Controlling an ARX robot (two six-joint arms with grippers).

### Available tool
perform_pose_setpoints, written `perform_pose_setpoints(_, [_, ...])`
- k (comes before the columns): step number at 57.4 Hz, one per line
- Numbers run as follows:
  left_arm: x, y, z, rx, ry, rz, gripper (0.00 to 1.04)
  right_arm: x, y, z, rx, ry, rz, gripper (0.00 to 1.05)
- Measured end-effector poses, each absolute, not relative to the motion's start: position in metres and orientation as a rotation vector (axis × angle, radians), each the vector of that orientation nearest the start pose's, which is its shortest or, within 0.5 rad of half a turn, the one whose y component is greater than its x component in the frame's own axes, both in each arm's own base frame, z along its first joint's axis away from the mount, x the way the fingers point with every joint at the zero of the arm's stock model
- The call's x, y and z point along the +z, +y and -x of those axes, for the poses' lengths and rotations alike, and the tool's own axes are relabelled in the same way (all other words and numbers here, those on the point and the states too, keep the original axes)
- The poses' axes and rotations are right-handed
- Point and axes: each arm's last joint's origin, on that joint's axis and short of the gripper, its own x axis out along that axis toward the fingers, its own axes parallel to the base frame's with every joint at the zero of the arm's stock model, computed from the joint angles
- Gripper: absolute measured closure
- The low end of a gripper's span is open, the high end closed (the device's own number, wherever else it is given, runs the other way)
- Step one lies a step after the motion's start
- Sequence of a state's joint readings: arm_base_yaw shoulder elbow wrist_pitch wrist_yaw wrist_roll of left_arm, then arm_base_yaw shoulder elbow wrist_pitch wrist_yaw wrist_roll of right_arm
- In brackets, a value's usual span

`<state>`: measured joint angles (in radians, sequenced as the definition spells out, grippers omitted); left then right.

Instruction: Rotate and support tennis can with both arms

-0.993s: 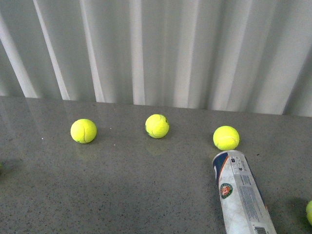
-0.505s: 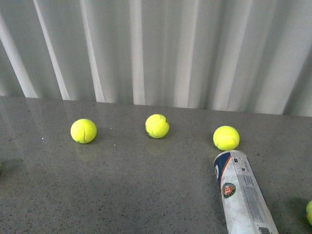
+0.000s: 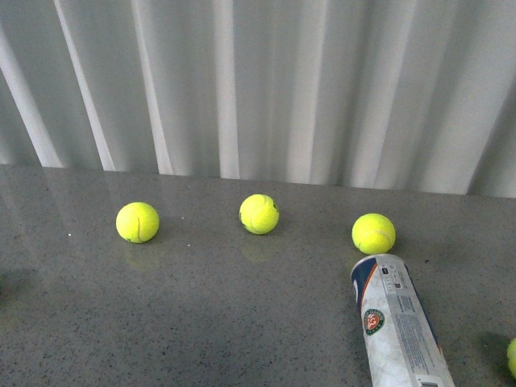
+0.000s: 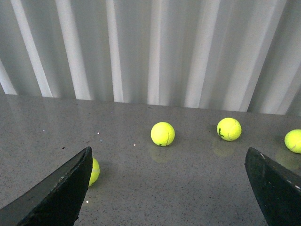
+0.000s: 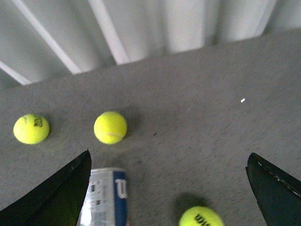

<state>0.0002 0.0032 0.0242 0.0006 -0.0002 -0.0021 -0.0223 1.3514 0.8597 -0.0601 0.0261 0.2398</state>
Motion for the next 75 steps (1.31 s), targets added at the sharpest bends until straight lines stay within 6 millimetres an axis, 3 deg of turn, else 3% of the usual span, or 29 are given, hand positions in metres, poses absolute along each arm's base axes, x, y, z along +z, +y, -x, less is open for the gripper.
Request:
perform_pose_setpoints(7, [0.171,0.000,-0.096,0.000,-0.021,0.002,0.07,0.224,0.027,-0.315,-0.042,0.779,-0.290,0.07])
perform_pose_setpoints(12, [0.171,0.000,-0.096,0.000,-0.021,0.002,0.07,0.199,0.051,-0.318,-0.002,0.911,-0.300,0.07])
perform_pose_setpoints(20, [0.172,0.000,-0.096,0.001,-0.022,0.002,0.07,0.168,0.070,-0.313,0.013,1.005,-0.275,0.07])
perform_pose_setpoints(36, [0.171,0.000,-0.096,0.000,-0.021,0.002,0.07,0.124,0.070,-0.301,0.002,1.103,-0.289,0.07])
perform_pose_setpoints(75, [0.171,0.000,-0.096,0.000,-0.021,0.002,0.07,0.071,0.066,-0.315,0.029,1.093,-0.265,0.07])
